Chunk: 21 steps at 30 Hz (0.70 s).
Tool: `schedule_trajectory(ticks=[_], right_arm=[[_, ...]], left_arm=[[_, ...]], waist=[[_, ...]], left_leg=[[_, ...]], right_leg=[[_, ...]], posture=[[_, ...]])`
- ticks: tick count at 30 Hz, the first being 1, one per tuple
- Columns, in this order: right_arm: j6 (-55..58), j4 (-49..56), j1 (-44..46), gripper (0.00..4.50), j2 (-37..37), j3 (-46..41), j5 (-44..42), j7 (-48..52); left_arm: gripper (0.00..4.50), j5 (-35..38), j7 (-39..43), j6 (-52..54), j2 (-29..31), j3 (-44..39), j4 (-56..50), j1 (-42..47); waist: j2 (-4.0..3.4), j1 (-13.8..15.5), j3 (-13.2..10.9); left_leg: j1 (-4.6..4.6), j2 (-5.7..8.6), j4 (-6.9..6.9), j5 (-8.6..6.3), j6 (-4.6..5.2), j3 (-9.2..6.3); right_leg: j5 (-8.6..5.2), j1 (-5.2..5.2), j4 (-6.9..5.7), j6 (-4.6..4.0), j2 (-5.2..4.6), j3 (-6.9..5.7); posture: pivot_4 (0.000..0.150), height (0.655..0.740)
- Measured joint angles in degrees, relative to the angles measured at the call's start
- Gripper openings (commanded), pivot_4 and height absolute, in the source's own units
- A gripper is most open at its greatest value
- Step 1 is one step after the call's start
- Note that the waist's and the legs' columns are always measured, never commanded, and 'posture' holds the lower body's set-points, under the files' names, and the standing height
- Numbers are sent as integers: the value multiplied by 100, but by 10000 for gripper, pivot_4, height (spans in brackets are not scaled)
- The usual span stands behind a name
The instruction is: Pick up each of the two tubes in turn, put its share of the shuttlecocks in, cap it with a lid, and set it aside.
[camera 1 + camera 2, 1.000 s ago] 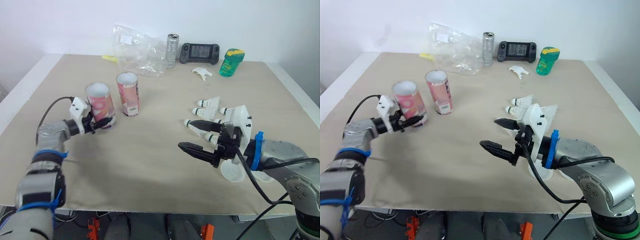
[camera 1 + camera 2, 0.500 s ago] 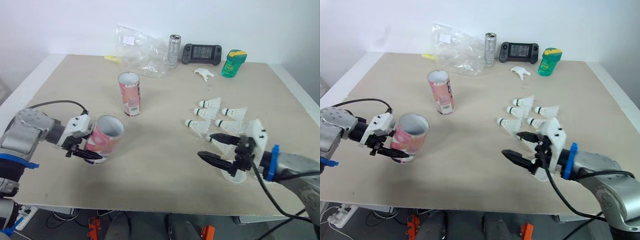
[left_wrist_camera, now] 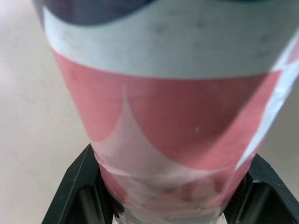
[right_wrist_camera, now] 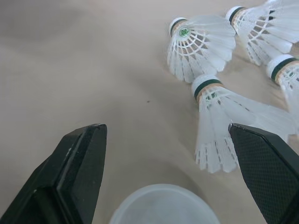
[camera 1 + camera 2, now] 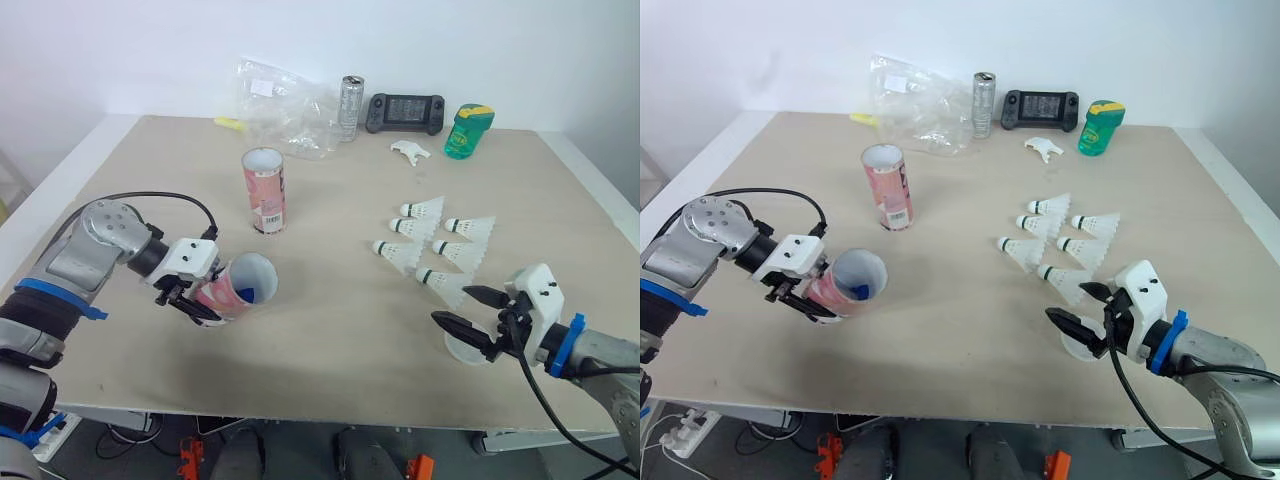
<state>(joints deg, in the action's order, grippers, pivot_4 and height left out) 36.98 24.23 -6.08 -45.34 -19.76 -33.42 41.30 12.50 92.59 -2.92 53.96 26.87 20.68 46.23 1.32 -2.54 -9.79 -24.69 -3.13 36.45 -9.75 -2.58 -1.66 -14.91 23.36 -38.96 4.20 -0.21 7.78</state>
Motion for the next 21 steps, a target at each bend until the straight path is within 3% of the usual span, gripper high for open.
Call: schedule_trajectory(ticks=[15,21], right_arm=[[-111,-546,331,45000,321,192,87,14],[87,-445,139,45000,293,-352,-551,324]], left_arm=[[24662,86,-42,-94,15,11,4,-61],[24662,102,-51,-102,0,3,25,-107]], waist=[[-11,-1,6],[-17,4,10]], left_leg=[[0,15,-4,-2,4,-4],[-1,21,-5,-4,6,-7]], right_leg=[[-13,-5,0,10,-11,3],[-21,-10,0,14,-14,8]], posture=[[1500,7400],[1500,7400]])
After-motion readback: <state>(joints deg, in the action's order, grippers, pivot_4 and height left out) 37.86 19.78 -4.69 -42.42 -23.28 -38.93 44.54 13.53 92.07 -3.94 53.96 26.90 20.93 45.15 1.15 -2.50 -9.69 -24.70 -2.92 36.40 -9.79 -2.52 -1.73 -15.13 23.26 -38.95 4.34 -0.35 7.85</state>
